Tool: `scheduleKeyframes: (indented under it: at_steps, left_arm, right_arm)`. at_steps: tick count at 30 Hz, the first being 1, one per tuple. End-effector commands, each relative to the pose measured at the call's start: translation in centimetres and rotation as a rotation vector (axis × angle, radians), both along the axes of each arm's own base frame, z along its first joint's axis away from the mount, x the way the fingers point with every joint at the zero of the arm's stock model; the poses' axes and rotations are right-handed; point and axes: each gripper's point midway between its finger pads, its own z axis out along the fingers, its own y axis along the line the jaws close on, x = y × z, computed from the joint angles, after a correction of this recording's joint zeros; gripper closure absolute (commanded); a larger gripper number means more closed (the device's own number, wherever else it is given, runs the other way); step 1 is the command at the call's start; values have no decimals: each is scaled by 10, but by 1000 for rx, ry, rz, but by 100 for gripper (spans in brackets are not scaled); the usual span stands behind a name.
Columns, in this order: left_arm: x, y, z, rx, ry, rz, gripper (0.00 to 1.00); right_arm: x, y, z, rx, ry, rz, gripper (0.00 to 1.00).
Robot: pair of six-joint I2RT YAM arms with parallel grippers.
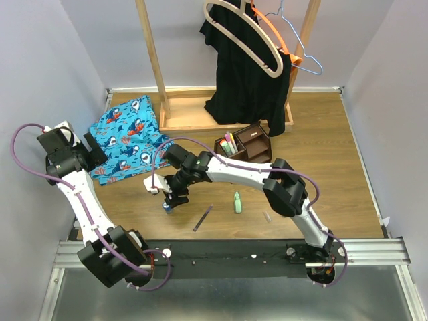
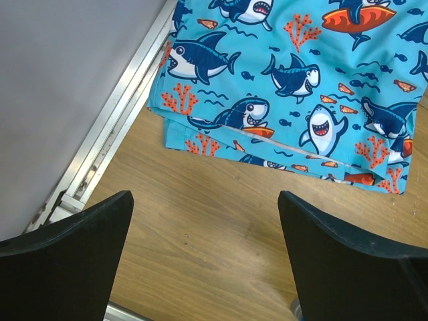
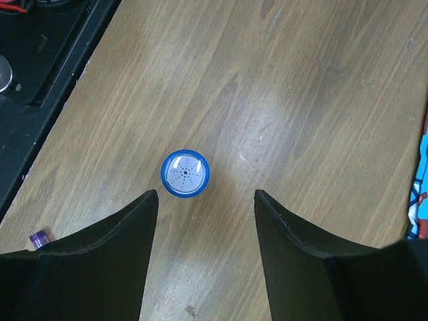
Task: Sort the stationery into containers
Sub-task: Pick up the stationery from the center of the board.
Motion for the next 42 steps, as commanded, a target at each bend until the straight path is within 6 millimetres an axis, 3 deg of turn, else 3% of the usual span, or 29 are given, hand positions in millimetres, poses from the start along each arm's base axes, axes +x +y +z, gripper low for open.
scheduleKeyframes:
  at_steps: [1,10,31,38,42]
  left_arm:
    - [4,3,5,7,-17,-10,1]
    - [1,-1,3,-7,-5,-16,1]
    - [-1,-2,-2,-12,0,-9,1]
    - [0,-4,-1,-15,-4,-22,1]
    - [6,-10,3,-34,-27,-68,1]
  right_arm:
    - [-15,13,2,25,31,46,34]
    - [-25,18,-3,32,46,50,38]
    - [-25,18,-17,9,36,54,51]
    - [-26,18,-14,1,44,50,74]
    - [-14,18,0,5,-3,-3,79]
